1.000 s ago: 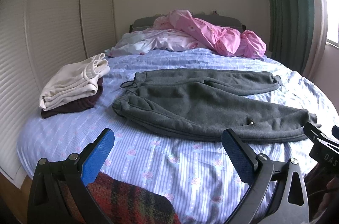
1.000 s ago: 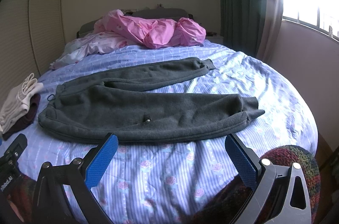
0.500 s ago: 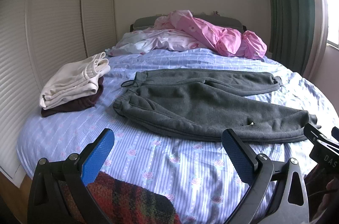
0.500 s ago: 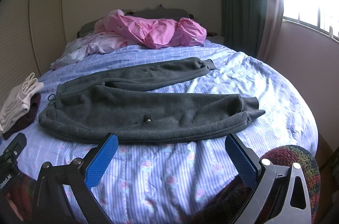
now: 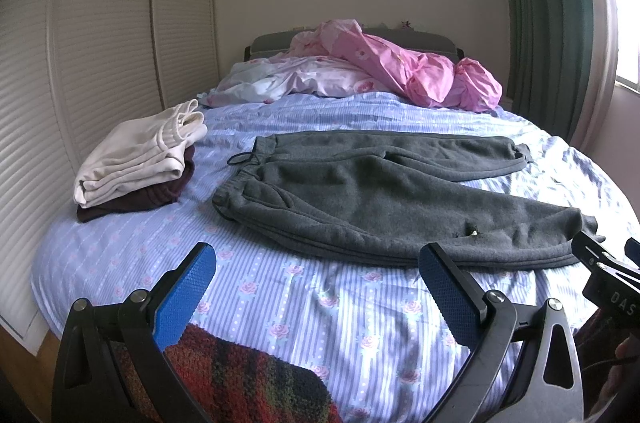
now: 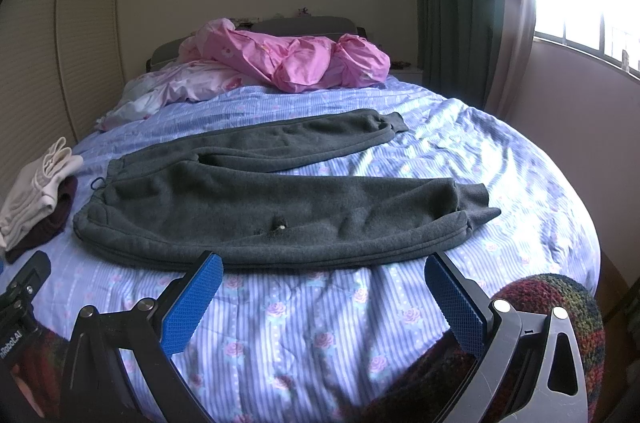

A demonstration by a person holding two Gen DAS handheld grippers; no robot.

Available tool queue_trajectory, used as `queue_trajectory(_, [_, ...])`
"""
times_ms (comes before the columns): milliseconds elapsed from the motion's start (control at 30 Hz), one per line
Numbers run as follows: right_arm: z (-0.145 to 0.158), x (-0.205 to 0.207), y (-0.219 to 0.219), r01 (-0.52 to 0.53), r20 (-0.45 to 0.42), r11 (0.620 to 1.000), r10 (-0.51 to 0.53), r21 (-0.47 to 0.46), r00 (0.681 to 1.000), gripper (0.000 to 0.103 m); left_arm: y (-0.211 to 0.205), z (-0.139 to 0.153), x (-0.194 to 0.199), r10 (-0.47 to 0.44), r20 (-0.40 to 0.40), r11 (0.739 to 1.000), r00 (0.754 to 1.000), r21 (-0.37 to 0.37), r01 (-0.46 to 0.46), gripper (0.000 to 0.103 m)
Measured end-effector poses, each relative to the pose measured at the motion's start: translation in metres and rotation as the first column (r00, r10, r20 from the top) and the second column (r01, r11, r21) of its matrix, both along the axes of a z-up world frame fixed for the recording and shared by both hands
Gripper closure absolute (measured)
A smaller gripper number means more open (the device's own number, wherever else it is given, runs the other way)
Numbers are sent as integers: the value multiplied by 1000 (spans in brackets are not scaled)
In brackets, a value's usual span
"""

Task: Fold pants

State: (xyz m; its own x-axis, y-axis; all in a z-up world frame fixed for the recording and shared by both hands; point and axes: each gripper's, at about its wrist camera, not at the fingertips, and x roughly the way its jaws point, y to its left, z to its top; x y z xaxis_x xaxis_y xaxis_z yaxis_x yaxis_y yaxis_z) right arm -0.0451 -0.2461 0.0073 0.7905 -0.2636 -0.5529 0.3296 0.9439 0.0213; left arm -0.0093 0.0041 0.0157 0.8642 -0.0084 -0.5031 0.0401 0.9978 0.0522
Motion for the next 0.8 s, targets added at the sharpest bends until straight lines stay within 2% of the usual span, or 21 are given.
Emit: queue_trajectory(800, [1, -1, 0, -1, 2, 1000, 1, 0, 1000, 1, 0, 0, 0, 2, 2, 1000, 1000, -4, -2, 0])
